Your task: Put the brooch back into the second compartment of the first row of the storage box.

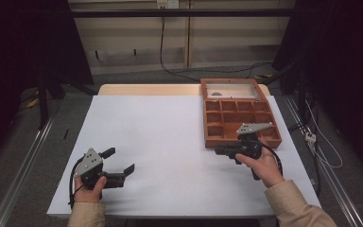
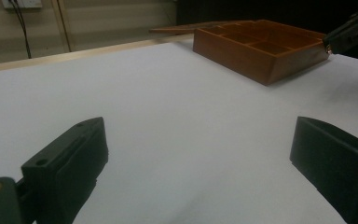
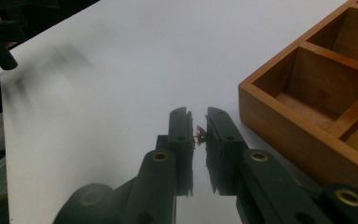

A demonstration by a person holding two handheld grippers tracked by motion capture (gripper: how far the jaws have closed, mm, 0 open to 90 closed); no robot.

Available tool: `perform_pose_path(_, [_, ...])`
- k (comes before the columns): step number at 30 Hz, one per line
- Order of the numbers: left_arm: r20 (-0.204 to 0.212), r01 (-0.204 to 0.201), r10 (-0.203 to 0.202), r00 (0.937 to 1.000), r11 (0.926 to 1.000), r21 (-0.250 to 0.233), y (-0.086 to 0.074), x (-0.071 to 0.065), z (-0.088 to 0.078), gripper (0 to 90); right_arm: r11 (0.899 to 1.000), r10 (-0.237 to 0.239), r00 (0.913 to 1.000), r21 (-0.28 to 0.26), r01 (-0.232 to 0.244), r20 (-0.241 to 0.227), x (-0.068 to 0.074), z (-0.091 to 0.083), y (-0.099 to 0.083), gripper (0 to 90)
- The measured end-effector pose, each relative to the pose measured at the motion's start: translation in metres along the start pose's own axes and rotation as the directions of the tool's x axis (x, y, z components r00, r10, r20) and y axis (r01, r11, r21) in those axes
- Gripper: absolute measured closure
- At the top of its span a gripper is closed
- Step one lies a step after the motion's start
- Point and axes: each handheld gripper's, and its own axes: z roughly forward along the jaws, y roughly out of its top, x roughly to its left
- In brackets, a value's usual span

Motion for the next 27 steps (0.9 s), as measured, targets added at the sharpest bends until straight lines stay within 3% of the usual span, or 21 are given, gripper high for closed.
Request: perform_pose_path(27, [0.002, -0.001, 0.001, 1.0000, 1.0000, 0.000, 0.000, 0.000, 0.000, 3.9, 1.000, -0.009, 0.9988, -0.012, 0.009, 0.048, -0.018, -0.010, 0.018, 80.9])
